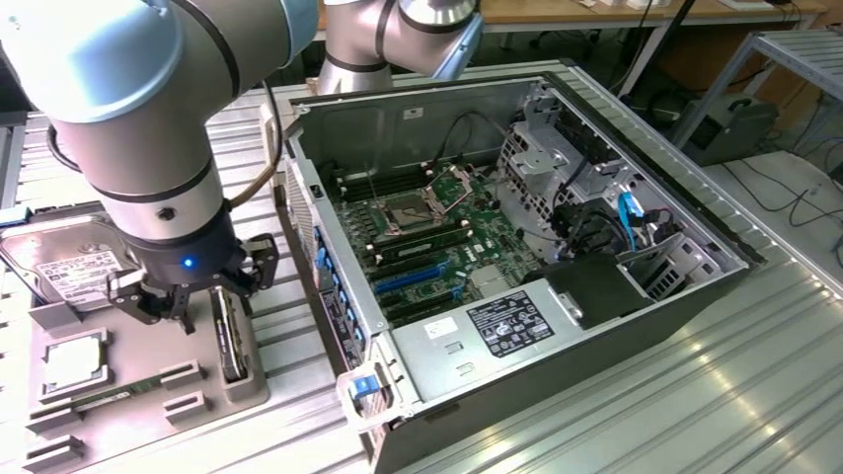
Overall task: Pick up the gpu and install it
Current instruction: 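Pick up the gpu and move the gpu toward the slot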
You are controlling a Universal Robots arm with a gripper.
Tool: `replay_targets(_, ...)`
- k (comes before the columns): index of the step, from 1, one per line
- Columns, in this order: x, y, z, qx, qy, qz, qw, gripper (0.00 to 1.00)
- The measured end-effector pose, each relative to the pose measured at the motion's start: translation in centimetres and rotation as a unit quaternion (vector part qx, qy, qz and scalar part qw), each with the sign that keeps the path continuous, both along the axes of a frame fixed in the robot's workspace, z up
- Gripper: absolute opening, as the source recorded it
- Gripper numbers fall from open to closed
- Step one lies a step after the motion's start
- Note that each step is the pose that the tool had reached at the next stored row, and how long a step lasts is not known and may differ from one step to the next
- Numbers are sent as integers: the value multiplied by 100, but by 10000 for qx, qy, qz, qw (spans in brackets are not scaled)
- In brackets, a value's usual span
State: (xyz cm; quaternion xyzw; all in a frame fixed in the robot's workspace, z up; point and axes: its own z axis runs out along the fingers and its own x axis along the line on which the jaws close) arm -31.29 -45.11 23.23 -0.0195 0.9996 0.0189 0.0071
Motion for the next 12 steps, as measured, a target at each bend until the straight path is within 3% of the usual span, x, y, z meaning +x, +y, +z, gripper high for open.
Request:
replay_targets(8,0,0,-19,-1,-2,0,10000,62)
replay_targets(12,0,0,-19,-1,-2,0,10000,54)
